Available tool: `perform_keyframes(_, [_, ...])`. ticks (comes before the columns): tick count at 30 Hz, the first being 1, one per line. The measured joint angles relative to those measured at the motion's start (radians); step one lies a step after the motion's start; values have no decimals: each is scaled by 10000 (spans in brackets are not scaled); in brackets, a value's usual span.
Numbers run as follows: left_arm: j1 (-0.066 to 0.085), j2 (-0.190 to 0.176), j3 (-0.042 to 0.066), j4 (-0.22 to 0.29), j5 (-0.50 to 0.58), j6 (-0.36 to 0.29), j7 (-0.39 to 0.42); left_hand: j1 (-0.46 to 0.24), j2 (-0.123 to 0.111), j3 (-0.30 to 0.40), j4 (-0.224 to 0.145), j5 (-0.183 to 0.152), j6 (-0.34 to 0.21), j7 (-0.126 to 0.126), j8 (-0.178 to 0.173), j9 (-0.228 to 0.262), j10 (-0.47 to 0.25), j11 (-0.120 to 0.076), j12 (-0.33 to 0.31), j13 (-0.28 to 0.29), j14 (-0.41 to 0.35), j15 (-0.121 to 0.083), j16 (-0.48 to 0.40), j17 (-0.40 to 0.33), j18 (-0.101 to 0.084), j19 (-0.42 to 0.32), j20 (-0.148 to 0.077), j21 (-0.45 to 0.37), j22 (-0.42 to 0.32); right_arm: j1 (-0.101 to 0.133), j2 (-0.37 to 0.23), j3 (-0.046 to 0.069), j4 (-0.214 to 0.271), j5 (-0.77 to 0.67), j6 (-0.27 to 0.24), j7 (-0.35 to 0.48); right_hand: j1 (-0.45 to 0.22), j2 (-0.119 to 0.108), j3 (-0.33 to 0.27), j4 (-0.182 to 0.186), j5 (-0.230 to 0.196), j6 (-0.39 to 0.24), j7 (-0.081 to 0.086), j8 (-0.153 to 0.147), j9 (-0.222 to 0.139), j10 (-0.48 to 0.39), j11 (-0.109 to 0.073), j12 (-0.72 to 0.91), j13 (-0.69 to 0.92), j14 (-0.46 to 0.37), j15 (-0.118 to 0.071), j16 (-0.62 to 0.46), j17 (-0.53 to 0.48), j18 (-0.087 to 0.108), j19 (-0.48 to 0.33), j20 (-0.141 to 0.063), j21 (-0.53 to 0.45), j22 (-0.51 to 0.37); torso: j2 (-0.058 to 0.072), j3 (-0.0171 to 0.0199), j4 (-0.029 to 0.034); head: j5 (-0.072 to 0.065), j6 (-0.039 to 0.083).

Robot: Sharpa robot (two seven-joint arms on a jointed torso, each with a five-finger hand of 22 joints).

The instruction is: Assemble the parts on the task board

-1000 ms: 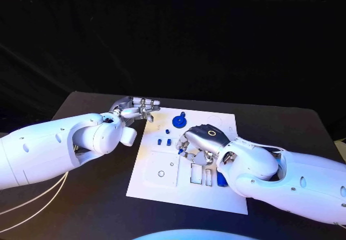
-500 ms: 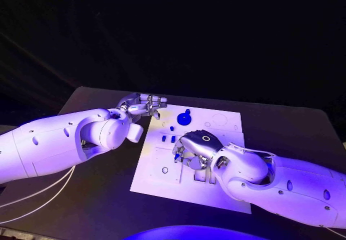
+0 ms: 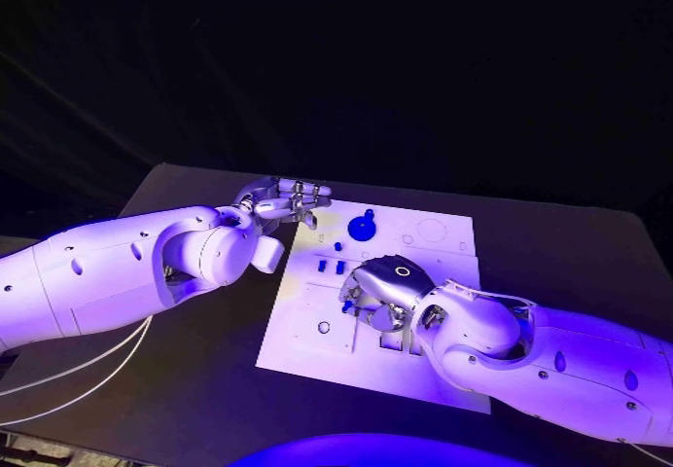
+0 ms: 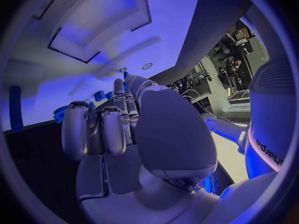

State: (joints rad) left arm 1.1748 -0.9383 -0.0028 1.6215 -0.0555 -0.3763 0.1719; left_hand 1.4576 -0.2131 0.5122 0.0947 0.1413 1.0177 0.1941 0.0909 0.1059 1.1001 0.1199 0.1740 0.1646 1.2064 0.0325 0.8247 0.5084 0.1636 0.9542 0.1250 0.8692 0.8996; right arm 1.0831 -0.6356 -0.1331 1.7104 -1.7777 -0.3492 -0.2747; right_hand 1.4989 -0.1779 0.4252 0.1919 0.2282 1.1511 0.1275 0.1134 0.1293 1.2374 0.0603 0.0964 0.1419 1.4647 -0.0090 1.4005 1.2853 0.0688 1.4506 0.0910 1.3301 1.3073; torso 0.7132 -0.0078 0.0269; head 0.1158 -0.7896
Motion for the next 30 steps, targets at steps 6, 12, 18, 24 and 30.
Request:
perform_keyframes(6, [0,-1,0,-9,0,20,-17,0,0,0,0,0,-36,35,0,0,0,0,0,0,-1,1,0,-10,-1,0,0,0,0,-14,31,-1,-98,-9,37,3,0,0,0,0,0,0,0,0,-3,0,0,0,1,0,0,0,0,0,0,0,0,3,0,-1,0,9,-1])
perform_keyframes(12, [0,-10,-1,-9,0,35,-37,0,0,0,0,0,-37,35,0,0,-37,37,0,-1,-14,15,0,-10,-5,0,0,0,1,-22,60,-3,-143,-12,76,8,0,0,0,0,0,-1,1,0,5,0,0,0,1,0,0,0,-12,0,0,0,0,8,0,-1,4,15,1])
perform_keyframes(18, [0,-18,-1,-1,0,47,-53,0,0,0,0,0,-37,35,0,1,-37,37,0,-1,-15,15,0,-10,-5,0,0,0,1,-30,114,-5,-187,-13,121,10,1,0,0,0,0,-1,1,0,5,0,0,0,1,0,0,0,-12,0,0,0,0,7,1,-2,5,36,-13])
perform_keyframes(24, [0,-31,-1,7,0,54,-65,0,0,0,0,0,-37,35,0,-7,-37,37,0,0,-15,15,0,-9,-6,0,0,0,1,-44,183,-11,-259,-14,185,10,1,0,-1,1,0,-2,1,0,4,0,0,0,-8,0,0,0,-26,0,0,0,0,7,1,-7,5,50,-41])
perform_keyframes(30, [0,-42,-1,19,0,59,-79,0,0,-29,-29,0,-37,34,0,-7,-37,36,0,-1,-15,16,0,-20,-5,0,0,-37,-7,-69,271,-22,-327,-20,274,0,-2,-3,-1,1,0,-3,2,-1,3,0,0,0,-7,0,0,0,-26,0,0,0,0,6,2,-7,7,58,-52])
